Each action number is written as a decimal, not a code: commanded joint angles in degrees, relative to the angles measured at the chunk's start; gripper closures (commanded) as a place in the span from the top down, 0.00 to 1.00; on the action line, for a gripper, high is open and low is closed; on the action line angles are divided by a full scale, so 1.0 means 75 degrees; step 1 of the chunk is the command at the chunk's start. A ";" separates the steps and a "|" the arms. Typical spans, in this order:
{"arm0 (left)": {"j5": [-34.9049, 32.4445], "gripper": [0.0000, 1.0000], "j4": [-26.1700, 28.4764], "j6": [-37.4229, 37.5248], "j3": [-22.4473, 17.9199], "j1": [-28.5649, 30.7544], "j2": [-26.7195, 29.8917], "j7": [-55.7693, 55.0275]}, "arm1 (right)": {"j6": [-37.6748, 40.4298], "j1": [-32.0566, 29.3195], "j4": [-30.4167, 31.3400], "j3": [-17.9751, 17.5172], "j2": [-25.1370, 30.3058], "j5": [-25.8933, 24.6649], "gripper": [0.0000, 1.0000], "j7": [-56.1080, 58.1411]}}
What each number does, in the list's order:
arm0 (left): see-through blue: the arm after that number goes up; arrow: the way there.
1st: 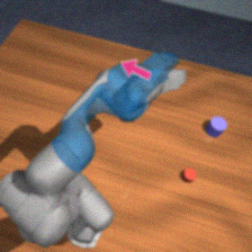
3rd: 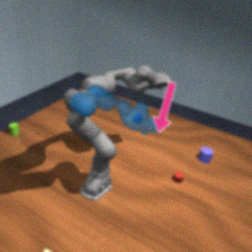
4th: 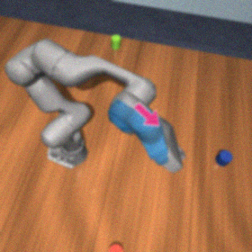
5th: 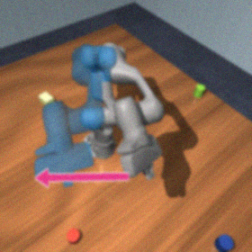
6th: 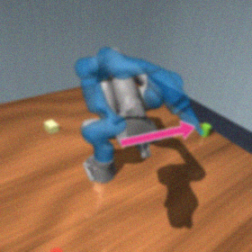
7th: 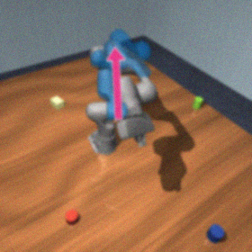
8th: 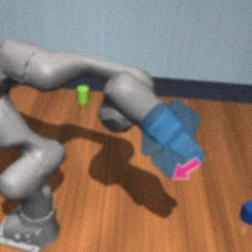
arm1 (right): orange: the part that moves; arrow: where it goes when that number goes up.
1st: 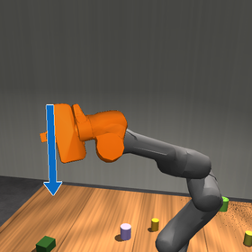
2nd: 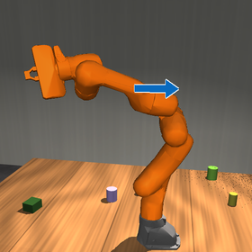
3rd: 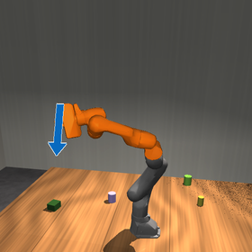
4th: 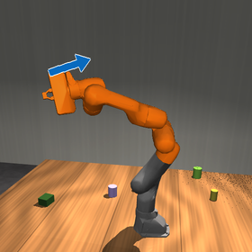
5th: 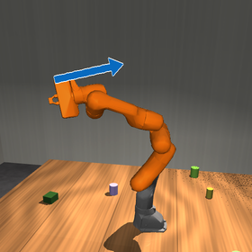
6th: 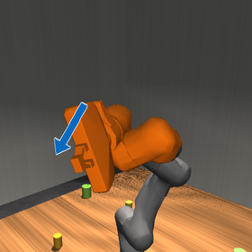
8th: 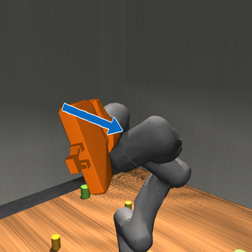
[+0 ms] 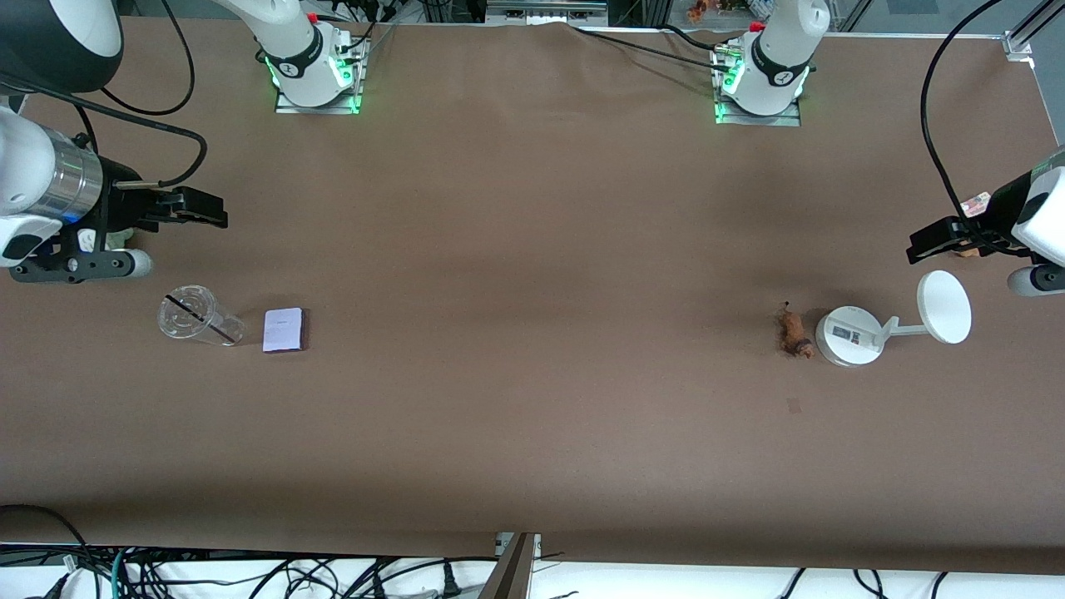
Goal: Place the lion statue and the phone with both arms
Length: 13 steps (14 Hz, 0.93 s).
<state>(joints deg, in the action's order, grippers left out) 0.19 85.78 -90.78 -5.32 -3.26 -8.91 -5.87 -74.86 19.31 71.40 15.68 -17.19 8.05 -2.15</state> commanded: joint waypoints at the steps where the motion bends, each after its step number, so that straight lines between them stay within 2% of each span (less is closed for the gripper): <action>1: 0.0139 1.00 -0.0141 0.0128 -0.0029 0.0000 -0.0043 0.0138 | 0.0220 -0.0056 -0.0063 -0.0017 0.0042 -0.0077 1.00 0.0005; 5: 0.0092 1.00 -0.0141 0.0128 -0.0029 -0.0023 -0.0043 0.0126 | 0.0267 -0.0056 -0.0063 -0.0028 0.0053 -0.0077 0.99 -0.0007; 8: 0.0127 1.00 -0.0141 0.0139 -0.0029 -0.0023 -0.0043 0.0138 | 0.0325 -0.0172 0.0018 -0.0098 0.0369 -0.0089 1.00 -0.0065; 10: 0.0127 1.00 -0.0141 0.0139 -0.0029 -0.0035 -0.0043 0.0138 | 0.0349 -0.0744 0.0101 -0.0436 0.0533 -0.0042 1.00 0.0016; 12: 0.0127 1.00 -0.0141 0.0139 -0.0029 -0.0023 -0.0043 0.0138 | 0.0361 -0.1481 0.0101 -0.1091 0.0557 -0.0053 0.99 0.0051; 13: 0.0127 1.00 -0.0141 0.0139 -0.0029 -0.0023 -0.0043 0.0138 | 0.0361 -0.1729 0.0159 -0.1269 0.0615 -0.0054 0.99 0.0052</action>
<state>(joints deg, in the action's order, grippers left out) 0.19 85.78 -90.78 -5.29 -3.31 -8.91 -5.87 -72.65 11.05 71.31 10.51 -14.10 8.00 -2.00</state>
